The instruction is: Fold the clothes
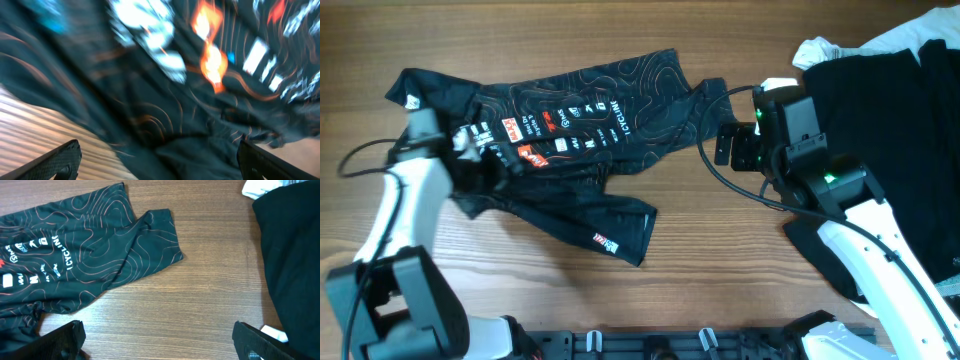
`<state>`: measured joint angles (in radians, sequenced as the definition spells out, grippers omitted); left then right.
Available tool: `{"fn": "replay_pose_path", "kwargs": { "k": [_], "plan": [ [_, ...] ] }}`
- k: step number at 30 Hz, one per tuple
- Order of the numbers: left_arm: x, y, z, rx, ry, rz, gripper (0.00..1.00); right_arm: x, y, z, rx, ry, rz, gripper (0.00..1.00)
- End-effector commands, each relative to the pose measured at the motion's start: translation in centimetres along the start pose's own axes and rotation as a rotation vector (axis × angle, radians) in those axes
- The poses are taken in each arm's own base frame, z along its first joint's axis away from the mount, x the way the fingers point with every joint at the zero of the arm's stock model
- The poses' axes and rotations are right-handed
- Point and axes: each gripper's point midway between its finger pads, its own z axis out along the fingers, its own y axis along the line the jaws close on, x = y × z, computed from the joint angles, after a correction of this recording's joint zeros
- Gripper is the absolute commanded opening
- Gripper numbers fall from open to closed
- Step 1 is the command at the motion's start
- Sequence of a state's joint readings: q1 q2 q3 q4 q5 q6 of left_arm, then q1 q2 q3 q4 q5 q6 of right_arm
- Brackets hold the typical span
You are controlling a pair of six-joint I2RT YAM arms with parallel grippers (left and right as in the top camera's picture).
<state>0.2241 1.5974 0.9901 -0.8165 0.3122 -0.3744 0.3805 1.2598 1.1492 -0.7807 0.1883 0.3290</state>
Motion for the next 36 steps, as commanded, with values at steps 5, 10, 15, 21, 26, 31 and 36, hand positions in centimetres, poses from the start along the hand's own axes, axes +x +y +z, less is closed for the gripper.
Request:
{"fn": "replay_pose_path", "kwargs": {
  "k": [5,10,15,21,26,31,36],
  "plan": [
    [6.3,0.0,4.9,-0.166,0.047,-0.045,1.00,-0.2,-0.4,0.3,0.025,0.000,0.014,1.00],
    [6.0,0.4,6.1,-0.197,-0.028,-0.007,0.56,-0.1,-0.4,0.3,0.026,0.005,0.013,1.00],
    [7.0,1.5,5.8,-0.242,0.011,-0.015,0.04,0.2,-0.5,0.3,0.031,0.017,0.011,1.00],
    [1.3,7.2,-1.1,-0.204,-0.127,-0.292,0.04,2.0,1.6,3.6,-0.049,0.133,0.001,1.00],
    [-0.5,11.0,-4.0,-0.145,-0.210,-0.445,0.04,4.1,4.4,11.7,-0.106,0.245,0.084,0.99],
    [-0.6,10.9,-4.0,-0.143,-0.213,-0.437,0.04,7.5,4.2,16.4,-0.050,0.353,0.177,0.96],
    [-0.7,10.3,-3.8,-0.140,-0.214,-0.412,0.04,4.6,6.7,17.6,-0.178,0.244,0.187,0.74]
  ]
}}
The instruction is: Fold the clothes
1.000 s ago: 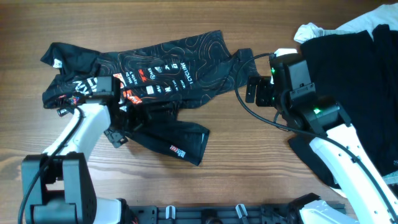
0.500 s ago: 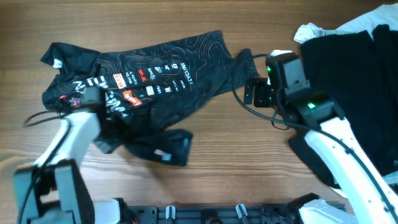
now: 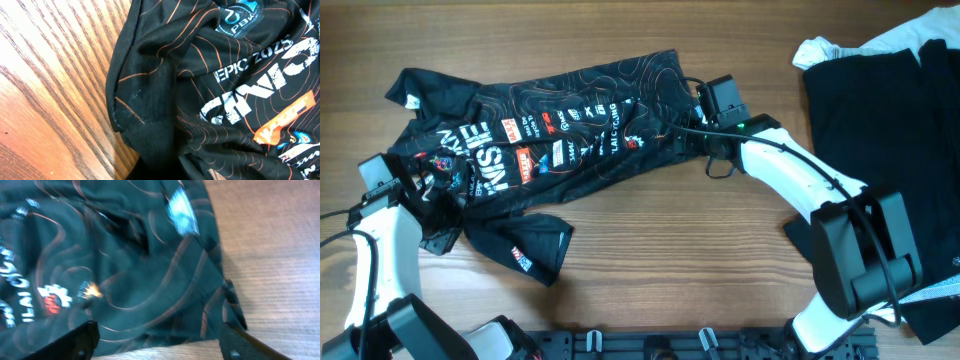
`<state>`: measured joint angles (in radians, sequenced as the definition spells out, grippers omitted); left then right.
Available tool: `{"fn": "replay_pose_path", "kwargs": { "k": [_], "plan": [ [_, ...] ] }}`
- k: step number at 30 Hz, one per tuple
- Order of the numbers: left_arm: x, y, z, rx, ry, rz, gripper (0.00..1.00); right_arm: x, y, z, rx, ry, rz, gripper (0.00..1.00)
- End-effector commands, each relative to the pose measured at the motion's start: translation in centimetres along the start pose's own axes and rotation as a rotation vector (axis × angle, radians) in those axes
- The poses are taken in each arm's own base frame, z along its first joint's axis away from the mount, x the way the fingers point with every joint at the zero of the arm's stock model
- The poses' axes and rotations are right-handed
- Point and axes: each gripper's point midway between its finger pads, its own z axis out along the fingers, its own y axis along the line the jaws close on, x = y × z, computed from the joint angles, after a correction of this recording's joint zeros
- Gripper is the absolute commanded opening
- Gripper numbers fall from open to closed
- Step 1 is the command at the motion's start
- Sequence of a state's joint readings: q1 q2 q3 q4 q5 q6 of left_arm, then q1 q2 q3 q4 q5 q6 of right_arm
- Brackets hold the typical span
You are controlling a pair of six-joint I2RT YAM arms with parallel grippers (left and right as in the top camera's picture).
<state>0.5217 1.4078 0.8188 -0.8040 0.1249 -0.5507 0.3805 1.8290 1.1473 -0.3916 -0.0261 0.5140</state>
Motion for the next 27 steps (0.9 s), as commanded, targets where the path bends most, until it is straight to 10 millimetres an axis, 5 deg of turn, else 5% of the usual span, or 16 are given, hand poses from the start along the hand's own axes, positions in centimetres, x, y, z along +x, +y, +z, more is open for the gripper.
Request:
{"fn": "replay_pose_path", "kwargs": {
  "k": [1,13,21,22,25,27],
  "plan": [
    [0.1,-1.0,-0.4,0.023,-0.011,0.049,0.04,-0.5,1.1,0.2,-0.057,-0.002,0.010,0.74],
    [0.0,-1.4,-0.4,0.030,-0.017,0.060,0.04,1.5,-1.7,3.4,0.066,0.058,0.021,0.77],
    [0.0,-1.4,-0.4,0.031,-0.017,0.060,0.04,-0.9,-0.8,3.5,0.018,-0.038,0.049,0.69],
    [0.0,-1.4,-0.4,0.030,-0.018,0.060,0.04,-0.9,-0.8,3.5,0.019,-0.038,0.049,0.59],
    [0.0,-1.4,-0.4,0.031,-0.017,0.060,0.04,-0.7,-0.9,3.5,0.023,-0.029,0.049,0.05],
    [0.0,-1.4,-0.4,0.030,-0.017,0.064,0.04,-0.6,-1.0,3.4,0.027,-0.023,0.048,0.04]
  ]
}}
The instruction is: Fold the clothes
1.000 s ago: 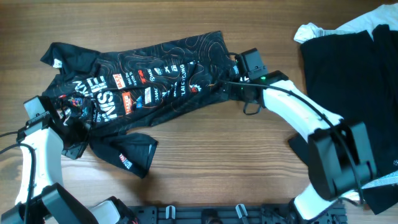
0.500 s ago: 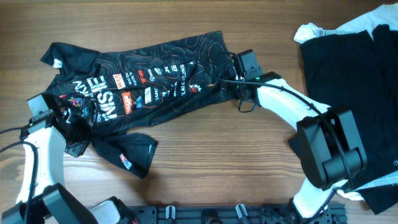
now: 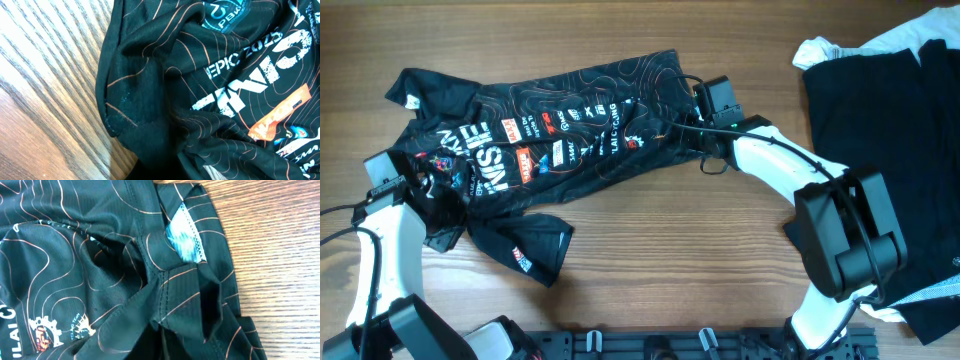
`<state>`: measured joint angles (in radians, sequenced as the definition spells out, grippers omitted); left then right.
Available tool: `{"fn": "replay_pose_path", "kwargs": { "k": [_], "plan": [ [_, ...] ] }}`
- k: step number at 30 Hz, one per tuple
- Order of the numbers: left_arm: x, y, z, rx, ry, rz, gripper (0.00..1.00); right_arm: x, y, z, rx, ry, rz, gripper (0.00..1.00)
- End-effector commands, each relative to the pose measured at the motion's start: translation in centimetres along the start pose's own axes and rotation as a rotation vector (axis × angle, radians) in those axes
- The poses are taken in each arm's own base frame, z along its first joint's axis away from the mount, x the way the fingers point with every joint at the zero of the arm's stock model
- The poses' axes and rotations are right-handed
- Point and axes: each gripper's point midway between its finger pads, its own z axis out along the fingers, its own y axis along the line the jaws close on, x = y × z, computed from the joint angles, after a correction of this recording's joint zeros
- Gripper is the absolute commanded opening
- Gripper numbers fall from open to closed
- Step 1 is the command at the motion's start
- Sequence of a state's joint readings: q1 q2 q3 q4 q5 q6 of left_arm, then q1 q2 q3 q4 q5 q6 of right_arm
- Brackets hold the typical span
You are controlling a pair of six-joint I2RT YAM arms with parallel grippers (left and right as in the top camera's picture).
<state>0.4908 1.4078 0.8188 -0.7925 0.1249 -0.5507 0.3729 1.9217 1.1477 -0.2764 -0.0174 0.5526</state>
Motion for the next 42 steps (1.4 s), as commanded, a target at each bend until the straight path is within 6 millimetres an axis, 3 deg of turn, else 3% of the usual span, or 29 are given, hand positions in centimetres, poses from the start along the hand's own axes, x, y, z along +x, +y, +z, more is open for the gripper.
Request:
{"fn": "replay_pose_path", "kwargs": {
  "k": [1,3,5,7,9,12,14,17,18,19,21,23,25,28,31,34,36,37,39,41,42],
  "plan": [
    [-0.4,-0.7,-0.5,0.024,-0.018,0.033,0.04,-0.1,-0.7,0.0,0.031,0.005,0.001,0.04],
    [-1.4,-1.7,-1.2,0.057,-0.053,0.050,0.04,-2.7,-0.5,-3.7,0.008,-0.066,-0.032,0.04],
    [-2.7,-4.0,-3.2,0.119,-0.091,0.118,0.04,-5.9,-0.4,-8.6,-0.021,-0.166,-0.048,0.04],
    [-3.8,-7.0,-6.4,0.186,-0.133,0.197,0.04,-8.9,-0.3,-15.9,-0.047,-0.289,-0.073,0.04],
    [-3.4,-10.7,-10.5,0.275,-0.142,0.314,0.04,-9.9,-0.3,-22.1,-0.050,-0.387,-0.112,0.04],
    [-2.6,-14.8,-17.8,0.355,-0.216,0.495,0.04,-10.3,-0.1,-28.8,-0.052,-0.490,-0.146,0.04],
    [-2.8,-16.5,-25.5,0.437,-0.342,0.547,0.04,-11.1,-0.8,-35.7,-0.011,-0.636,-0.142,0.04],
    [-2.5,-17.2,-33.5,0.543,-0.511,0.574,0.04,-12.2,-0.8,-42.8,0.015,-0.794,-0.182,0.04],
    [-2.1,-17.1,-35.7,0.573,-0.563,0.582,0.04,-12.7,-0.8,-46.2,0.029,-0.876,-0.192,0.04],
    [-1.2,-16.6,-39.3,0.623,-0.648,0.593,0.04,-13.1,-1.5,-49.6,0.067,-0.962,-0.166,0.04],
    [-0.4,-16.0,-43.1,0.677,-0.768,0.600,0.04,-13.5,-2.4,-53.9,0.109,-1.066,-0.115,0.04],
    [-0.5,-16.2,-43.9,0.696,-0.799,0.603,0.04,-13.7,-2.3,-54.7,0.115,-1.090,-0.128,0.04],
    [-1.3,-16.9,-42.8,0.682,-0.772,0.601,0.04,-14.1,-2.2,-53.4,0.129,-1.054,-0.136,0.04],
    [-4.0,-19.6,-38.0,0.631,-0.647,0.598,0.04,-15.8,-1.9,-47.8,0.181,-0.916,-0.166,0.04],
    [-6.0,-22.7,-32.1,0.578,-0.512,0.616,0.04,-18.2,-2.3,-39.9,0.239,-0.758,-0.146,0.04],
    [-7.8,-26.5,-26.6,0.548,-0.452,0.690,0.04,-20.8,-2.9,-32.0,0.186,-0.627,-0.116,0.04],
    [-9.1,-29.9,-24.2,0.583,-0.477,0.743,0.04,-23.4,-3.9,-28.8,0.187,-0.637,-0.096,0.04],
    [-9.7,-31.8,-24.3,0.648,-0.507,0.766,0.04,-25.0,-4.3,-28.4,0.185,-0.685,-0.083,0.04],
    [-10.5,-35.1,-27.0,0.815,-0.605,0.777,0.04,-28.1,-4.1,-31.0,0.152,-0.846,-0.060,0.04],
    [-11.7,-36.8,-31.7,0.945,-0.743,0.735,0.04,-30.3,-3.2,-36.0,0.110,-1.019,-0.046,0.04],
    [-12.1,-37.6,-35.7,1.033,-0.845,0.724,0.04,-31.3,-3.3,-39.9,0.113,-1.120,-0.020,0.04]
  ]
}}
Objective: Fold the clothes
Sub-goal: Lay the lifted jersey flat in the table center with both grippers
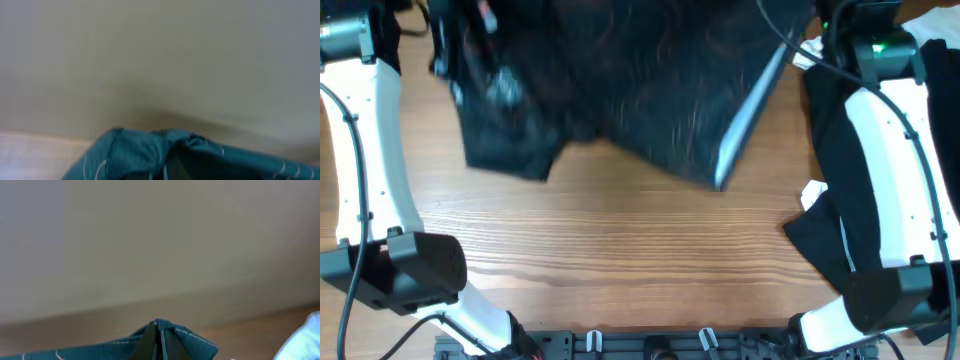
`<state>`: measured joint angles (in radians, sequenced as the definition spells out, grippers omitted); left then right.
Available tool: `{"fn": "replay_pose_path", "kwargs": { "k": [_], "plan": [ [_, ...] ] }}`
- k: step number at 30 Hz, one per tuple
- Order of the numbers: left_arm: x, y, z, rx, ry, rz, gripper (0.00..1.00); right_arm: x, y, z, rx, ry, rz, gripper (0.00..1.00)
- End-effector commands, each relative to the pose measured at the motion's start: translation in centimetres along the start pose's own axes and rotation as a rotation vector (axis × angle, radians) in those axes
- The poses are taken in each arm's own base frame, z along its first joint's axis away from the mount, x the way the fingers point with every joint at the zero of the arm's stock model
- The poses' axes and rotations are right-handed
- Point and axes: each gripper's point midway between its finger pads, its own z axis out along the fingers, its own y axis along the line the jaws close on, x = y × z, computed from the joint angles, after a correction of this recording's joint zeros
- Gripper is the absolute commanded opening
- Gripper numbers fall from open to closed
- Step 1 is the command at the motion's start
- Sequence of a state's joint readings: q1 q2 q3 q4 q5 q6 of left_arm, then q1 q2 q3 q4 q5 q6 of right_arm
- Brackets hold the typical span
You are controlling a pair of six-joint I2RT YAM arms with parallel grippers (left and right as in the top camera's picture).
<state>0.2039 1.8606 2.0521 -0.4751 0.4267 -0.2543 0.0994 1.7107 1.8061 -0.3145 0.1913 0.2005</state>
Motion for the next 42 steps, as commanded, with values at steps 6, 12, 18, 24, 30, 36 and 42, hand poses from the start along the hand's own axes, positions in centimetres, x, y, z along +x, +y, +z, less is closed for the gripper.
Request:
{"fn": "replay_pose_path", "kwargs": {
  "k": [6,12,18,24,30,36,42],
  "plan": [
    [-6.0,-4.5,-5.0,0.107,-0.104,-0.026,0.04,-7.7,-7.4,-5.3,0.237,-0.095,-0.060,0.04],
    [13.0,0.0,-6.8,-0.109,0.638,-0.244,0.04,9.1,-9.7,-5.0,0.285,0.565,-0.174,0.04],
    [30.9,3.1,-9.8,-0.267,1.258,-0.308,0.04,22.1,-11.1,-9.7,0.328,1.183,-0.171,0.04],
    [43.6,4.7,-16.2,-0.342,1.590,-0.445,0.04,27.4,-11.8,-13.9,0.398,1.434,-0.125,0.05],
    [46.2,4.8,-18.9,-0.367,1.670,-0.479,0.04,33.7,-15.5,-18.0,0.641,1.588,-0.162,0.04],
    [46.4,5.1,-16.3,-0.310,1.570,-0.462,0.46,35.8,-15.6,-16.9,0.622,1.550,-0.145,0.04],
    [47.6,3.1,-18.8,-0.325,1.702,-0.429,0.42,36.0,-15.5,-15.9,0.588,1.518,-0.156,0.04]
  ]
}}
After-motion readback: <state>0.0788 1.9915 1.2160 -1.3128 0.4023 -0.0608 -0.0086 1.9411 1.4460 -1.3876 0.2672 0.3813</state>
